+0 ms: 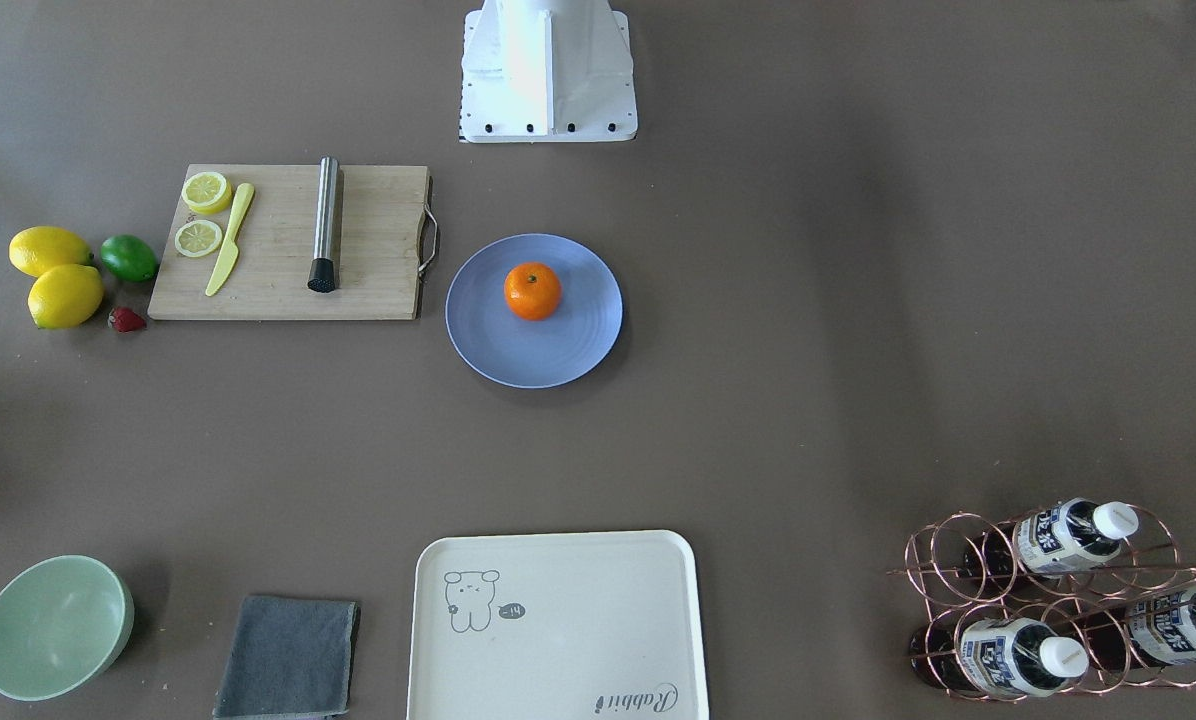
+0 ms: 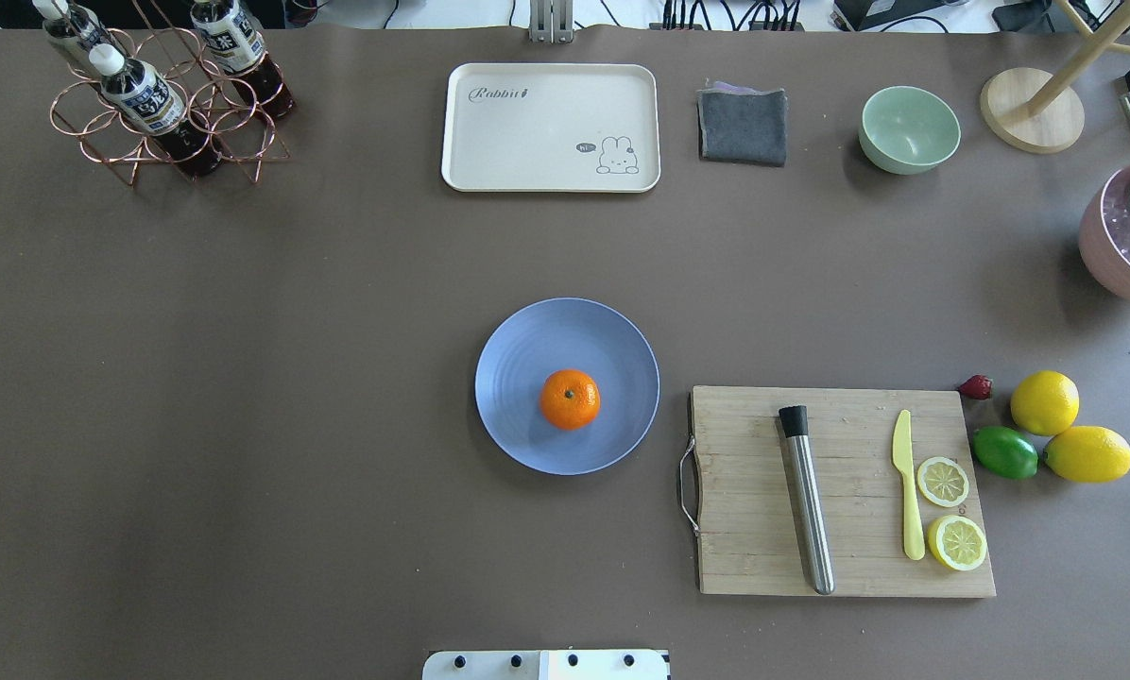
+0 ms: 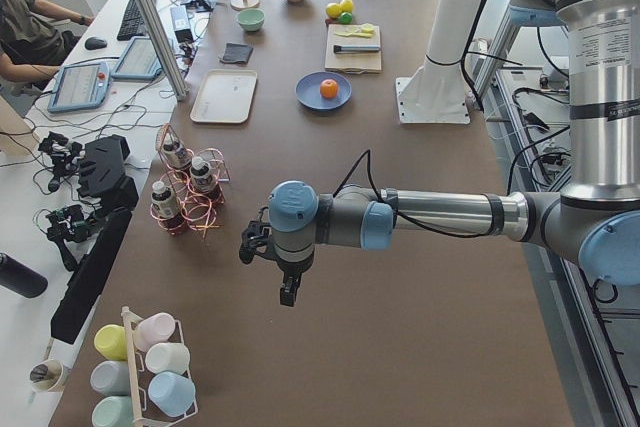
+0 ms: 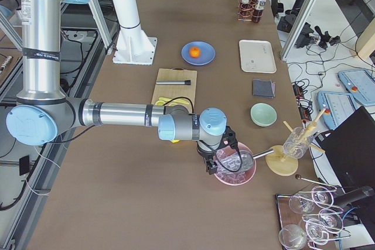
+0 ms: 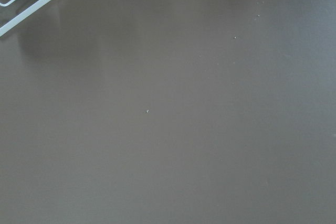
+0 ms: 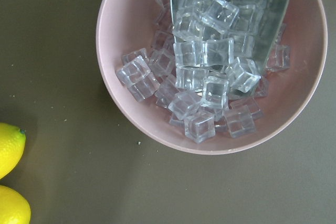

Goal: Pick orange to plate

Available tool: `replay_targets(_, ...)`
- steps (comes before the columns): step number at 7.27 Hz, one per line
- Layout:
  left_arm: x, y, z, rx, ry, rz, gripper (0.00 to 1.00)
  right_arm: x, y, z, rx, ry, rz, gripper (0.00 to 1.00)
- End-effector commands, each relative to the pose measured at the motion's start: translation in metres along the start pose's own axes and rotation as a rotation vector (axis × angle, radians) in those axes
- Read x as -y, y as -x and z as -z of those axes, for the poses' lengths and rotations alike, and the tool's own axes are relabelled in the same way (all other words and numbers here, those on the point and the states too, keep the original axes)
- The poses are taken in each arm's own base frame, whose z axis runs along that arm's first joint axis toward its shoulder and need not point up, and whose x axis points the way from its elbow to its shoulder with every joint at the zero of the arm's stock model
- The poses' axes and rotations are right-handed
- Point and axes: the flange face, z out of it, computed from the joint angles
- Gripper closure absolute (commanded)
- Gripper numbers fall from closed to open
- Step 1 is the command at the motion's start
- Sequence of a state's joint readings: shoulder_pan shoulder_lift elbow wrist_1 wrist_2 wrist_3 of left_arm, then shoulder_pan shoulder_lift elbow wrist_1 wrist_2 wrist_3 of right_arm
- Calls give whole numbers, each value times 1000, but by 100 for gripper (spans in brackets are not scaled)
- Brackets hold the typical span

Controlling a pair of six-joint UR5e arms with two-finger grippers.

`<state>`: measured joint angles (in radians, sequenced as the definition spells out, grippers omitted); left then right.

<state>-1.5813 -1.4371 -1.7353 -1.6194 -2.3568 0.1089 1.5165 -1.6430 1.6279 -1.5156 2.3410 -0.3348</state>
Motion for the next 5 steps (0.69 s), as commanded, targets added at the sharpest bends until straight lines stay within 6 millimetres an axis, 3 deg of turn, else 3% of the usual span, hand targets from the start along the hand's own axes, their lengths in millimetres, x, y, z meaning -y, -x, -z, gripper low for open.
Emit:
replay_targets(1, 0, 1, 0, 1, 1, 1, 3, 2, 0, 0, 0, 0, -2, 0)
replay_targets(5, -2, 2, -1, 2, 3, 3, 3, 4, 0, 0, 1, -3, 0, 0)
